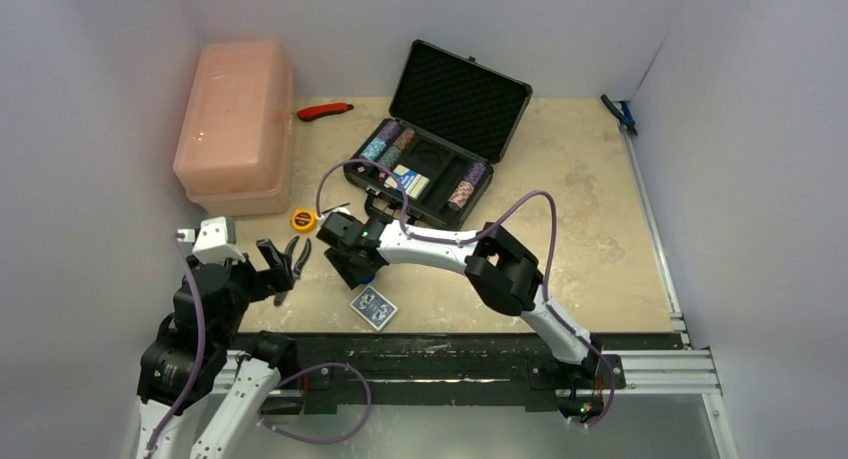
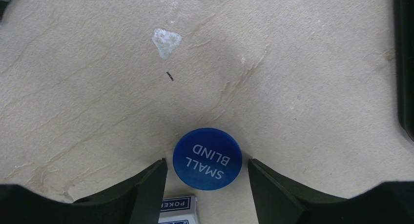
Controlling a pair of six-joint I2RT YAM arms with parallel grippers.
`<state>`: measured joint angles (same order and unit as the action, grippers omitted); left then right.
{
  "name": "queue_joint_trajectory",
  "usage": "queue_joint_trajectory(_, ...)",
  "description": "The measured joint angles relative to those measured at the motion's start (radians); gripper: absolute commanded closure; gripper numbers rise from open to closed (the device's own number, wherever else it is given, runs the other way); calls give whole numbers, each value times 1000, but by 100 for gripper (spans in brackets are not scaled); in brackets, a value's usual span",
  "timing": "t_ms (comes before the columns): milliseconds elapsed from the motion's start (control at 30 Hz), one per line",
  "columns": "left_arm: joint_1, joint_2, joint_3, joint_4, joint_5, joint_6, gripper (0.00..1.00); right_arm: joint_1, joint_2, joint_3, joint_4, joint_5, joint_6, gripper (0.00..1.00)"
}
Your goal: Pack up texas hold em set
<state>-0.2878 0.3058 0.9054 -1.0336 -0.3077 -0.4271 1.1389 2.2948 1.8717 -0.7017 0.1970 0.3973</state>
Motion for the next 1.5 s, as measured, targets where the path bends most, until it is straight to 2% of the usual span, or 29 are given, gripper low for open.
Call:
queue_joint_trajectory(367, 0, -8, 0, 0, 0, 0, 0, 13, 10, 15, -5, 3, -5, 48)
queue_joint_trajectory(533, 0, -19, 0, 0, 0, 0, 0, 13, 16, 23, -10, 3, -6, 61)
queue_joint_trajectory(833, 0, -22, 0, 0, 0, 0, 0, 13, 16, 26, -4, -8, -14, 66)
queue_joint_trajectory(1233, 0, -25, 0, 0, 0, 0, 0, 15, -15, -16, 146, -72, -2, 69)
queue_joint_trajectory(1500, 0, -25, 0, 0, 0, 0, 0, 14, -40, 16, 168, -78, -2, 70)
